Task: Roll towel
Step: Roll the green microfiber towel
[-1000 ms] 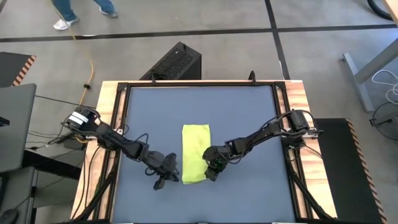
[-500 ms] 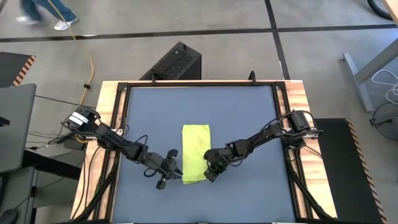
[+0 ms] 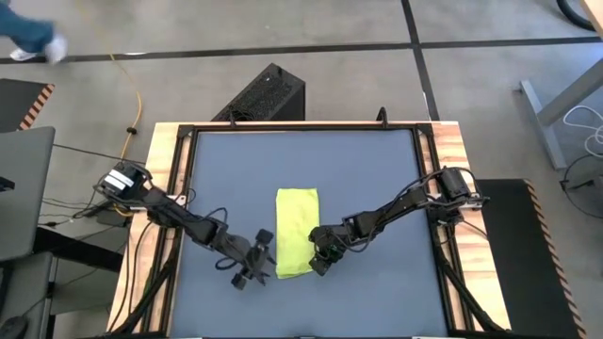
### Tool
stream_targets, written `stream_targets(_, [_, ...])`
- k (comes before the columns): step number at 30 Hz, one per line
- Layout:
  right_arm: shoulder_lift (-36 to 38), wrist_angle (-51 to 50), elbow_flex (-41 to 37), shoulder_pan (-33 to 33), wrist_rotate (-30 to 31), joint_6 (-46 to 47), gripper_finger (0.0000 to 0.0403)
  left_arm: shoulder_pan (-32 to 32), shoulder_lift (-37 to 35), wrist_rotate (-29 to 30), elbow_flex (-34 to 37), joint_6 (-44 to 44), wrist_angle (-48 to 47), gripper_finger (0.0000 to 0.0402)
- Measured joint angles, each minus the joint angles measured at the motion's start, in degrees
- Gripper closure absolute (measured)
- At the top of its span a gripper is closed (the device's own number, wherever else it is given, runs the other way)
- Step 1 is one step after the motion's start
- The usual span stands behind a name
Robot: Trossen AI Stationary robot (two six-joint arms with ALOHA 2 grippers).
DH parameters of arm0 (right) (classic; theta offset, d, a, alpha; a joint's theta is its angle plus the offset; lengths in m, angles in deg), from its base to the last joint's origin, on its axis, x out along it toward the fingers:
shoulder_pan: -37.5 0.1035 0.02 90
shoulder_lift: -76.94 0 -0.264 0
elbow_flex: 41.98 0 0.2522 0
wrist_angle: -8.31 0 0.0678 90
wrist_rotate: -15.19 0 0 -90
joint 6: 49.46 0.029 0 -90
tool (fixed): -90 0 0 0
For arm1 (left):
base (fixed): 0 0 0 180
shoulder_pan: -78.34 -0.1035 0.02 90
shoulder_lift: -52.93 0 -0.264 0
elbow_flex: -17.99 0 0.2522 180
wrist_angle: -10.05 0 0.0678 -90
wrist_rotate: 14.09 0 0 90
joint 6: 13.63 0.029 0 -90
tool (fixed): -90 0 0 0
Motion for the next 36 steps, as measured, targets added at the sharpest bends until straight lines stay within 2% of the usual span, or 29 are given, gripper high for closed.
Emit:
stream_targets(4, [0.0,0.1,0.0,0.0,0.1,0.0,0.0385,0.3,4.2,3.7,-5.6,4.9,-6.8,0.0227])
stream_targets(7, [0.0,0.4,0.0,0.0,0.1,0.0,0.0385,0.3,9.0,2.5,-9.2,5.2,-7.0,0.0227])
stream_targets(12, [0.0,0.7,0.0,0.4,0.1,0.2,0.0385,0.2,11.8,2.1,-11.8,2.8,-8.1,0.024])
stream_targets(15, [0.0,0.6,0.0,0.6,0.1,0.2,0.0385,0.4,11.6,3.2,-11.9,2.5,-8.3,0.0274])
stream_targets(20, [0.0,0.6,0.0,0.8,0.3,0.4,0.0385,0.9,11.5,5.7,-11.9,1.5,-8.4,0.0375])
stream_targets(24, [0.0,0.5,0.0,0.8,0.3,0.4,0.0382,0.7,11.5,6.1,-11.9,-2.5,-8.6,0.0397])
stream_targets(26, [0.0,0.5,0.0,0.8,0.3,0.4,0.038,0.0,11.5,4.3,-11.9,-7.7,-8.7,0.0399])
stream_targets(30, [0.0,0.5,0.0,0.8,0.2,0.9,0.038,-2.2,11.5,-3.3,-11.0,-16.4,-9.2,0.0401])
stream_targets(33, [0.0,0.5,0.0,0.8,0.1,3.6,0.0379,-3.8,11.5,-8.2,-9.7,-21.8,-8.5,0.0401])
stream_targets(36, [0.0,0.5,0.0,1.0,0.2,8.3,0.0379,-5.8,11.5,-12.2,-7.2,-31.5,-4.8,0.0401])
